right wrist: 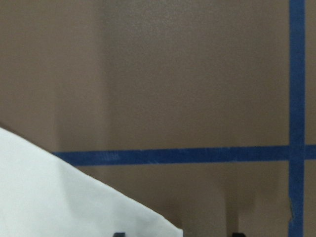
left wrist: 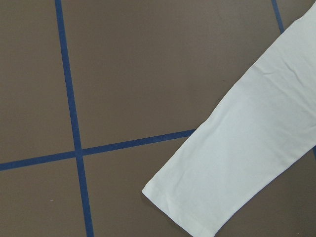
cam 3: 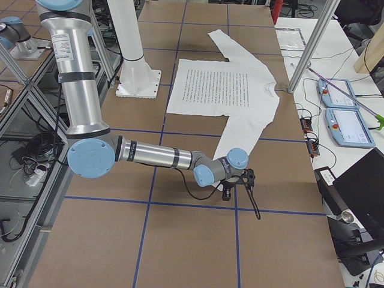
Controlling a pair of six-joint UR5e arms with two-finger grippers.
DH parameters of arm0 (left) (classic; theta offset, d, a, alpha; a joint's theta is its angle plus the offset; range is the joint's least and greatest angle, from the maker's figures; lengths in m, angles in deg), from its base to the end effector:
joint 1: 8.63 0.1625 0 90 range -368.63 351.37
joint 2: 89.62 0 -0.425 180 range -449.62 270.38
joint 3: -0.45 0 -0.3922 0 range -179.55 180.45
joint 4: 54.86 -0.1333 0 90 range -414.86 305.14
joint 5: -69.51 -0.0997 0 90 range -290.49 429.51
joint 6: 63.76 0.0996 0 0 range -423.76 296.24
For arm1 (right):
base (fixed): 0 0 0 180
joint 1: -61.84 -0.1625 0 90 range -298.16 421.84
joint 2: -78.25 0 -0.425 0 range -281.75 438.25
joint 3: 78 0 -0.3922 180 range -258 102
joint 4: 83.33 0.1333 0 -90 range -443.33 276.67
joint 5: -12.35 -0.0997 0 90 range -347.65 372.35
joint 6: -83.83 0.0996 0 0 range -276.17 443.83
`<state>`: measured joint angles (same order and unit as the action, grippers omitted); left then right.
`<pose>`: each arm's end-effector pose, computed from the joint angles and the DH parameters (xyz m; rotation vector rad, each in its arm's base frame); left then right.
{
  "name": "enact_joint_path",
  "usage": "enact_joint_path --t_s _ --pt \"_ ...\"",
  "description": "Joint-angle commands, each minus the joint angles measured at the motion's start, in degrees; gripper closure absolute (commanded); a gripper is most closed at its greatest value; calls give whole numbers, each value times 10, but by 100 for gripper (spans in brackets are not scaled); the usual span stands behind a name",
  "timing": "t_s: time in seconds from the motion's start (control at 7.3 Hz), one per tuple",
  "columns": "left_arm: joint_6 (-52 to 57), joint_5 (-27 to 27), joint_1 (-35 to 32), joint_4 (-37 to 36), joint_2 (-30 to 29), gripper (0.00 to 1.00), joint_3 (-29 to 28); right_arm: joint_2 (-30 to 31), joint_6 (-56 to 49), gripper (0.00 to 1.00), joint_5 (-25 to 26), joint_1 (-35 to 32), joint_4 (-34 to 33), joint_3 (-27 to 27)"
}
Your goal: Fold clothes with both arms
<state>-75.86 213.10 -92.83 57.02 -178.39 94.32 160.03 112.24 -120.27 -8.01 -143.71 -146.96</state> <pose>-0.0026 -0.5007 0.5817 0.2477 0.9696 0.0994 -0.1310 -0.5482 0.7115 -0.0488 -0.7877 0.0276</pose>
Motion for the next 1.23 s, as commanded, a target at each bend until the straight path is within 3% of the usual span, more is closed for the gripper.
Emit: enact_joint_path --t_s 0.0,0.14,0.27,0.55,1.1 --pt "1 -1 0 0 0 0 -2 -7 1 29 -5 5 -1 10" --pt "1 0 0 0 0 0 -1 -8 4 68 -5 6 -1 10" --pt "1 0 0 0 0 0 -1 -8 7 100 -18 6 -1 6" --pt "0 0 0 0 1 0 3 -7 9 100 -28 5 -1 -2" --pt "-4 0 0 0 1 0 7 1 59 100 -84 -1 -28 -86"
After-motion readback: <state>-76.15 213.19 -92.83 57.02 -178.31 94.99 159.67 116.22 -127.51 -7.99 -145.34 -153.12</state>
